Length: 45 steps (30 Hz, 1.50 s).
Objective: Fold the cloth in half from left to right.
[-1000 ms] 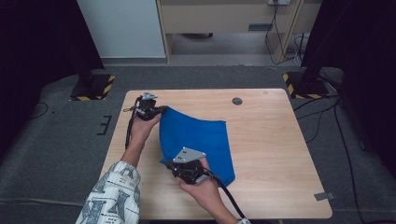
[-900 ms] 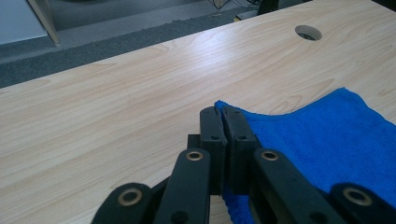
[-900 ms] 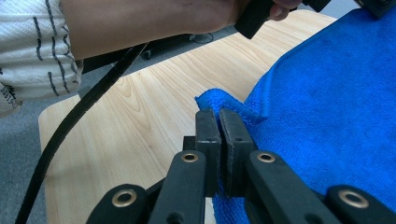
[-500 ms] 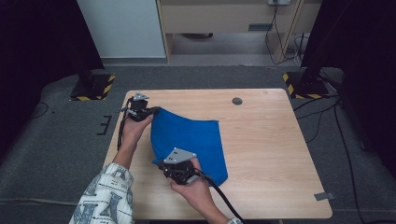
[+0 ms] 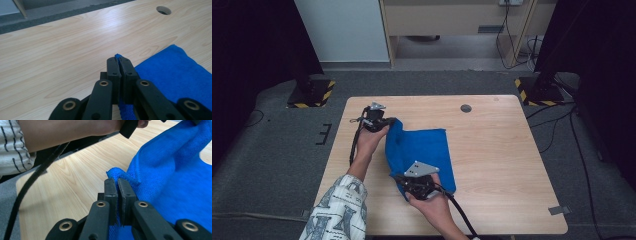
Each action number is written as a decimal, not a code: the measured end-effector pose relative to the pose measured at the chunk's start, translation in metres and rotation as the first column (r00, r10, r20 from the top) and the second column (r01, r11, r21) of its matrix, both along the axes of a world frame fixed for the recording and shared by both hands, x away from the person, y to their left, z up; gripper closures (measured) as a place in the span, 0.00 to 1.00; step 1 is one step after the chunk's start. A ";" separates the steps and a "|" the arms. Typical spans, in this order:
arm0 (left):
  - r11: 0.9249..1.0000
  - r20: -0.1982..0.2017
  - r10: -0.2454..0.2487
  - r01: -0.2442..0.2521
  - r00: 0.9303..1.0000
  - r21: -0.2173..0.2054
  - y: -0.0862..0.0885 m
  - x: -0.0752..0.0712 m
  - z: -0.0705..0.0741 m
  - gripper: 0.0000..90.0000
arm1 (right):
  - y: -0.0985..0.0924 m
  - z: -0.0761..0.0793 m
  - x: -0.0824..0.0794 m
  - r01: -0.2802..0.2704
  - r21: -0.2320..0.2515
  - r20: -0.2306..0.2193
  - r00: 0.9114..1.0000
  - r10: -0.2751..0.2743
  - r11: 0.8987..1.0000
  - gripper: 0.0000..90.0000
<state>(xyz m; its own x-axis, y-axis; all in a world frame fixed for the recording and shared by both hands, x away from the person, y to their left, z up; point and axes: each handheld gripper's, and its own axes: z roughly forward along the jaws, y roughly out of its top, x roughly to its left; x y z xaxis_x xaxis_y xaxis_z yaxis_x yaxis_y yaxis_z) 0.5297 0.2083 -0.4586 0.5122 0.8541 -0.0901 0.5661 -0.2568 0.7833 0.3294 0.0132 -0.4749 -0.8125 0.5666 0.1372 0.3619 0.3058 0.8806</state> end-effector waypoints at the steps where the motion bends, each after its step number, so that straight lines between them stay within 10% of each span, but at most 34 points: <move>1: 1.000 0.000 0.000 0.000 1.000 0.000 0.000 0.000 0.000 0.97 | 0.000 0.000 0.000 0.000 0.000 0.000 1.000 0.000 1.000 0.96; 21: 0.997 -0.017 -0.079 0.079 0.997 -0.005 -0.082 0.008 -0.017 0.97 | -0.057 -0.017 -0.008 0.069 -0.022 -0.029 0.997 -0.069 0.997 0.97; 45: 0.997 -0.021 -0.063 0.062 0.998 -0.041 -0.097 0.011 -0.020 0.97 | -0.083 -0.025 -0.008 0.105 -0.044 -0.054 0.993 -0.108 0.993 0.96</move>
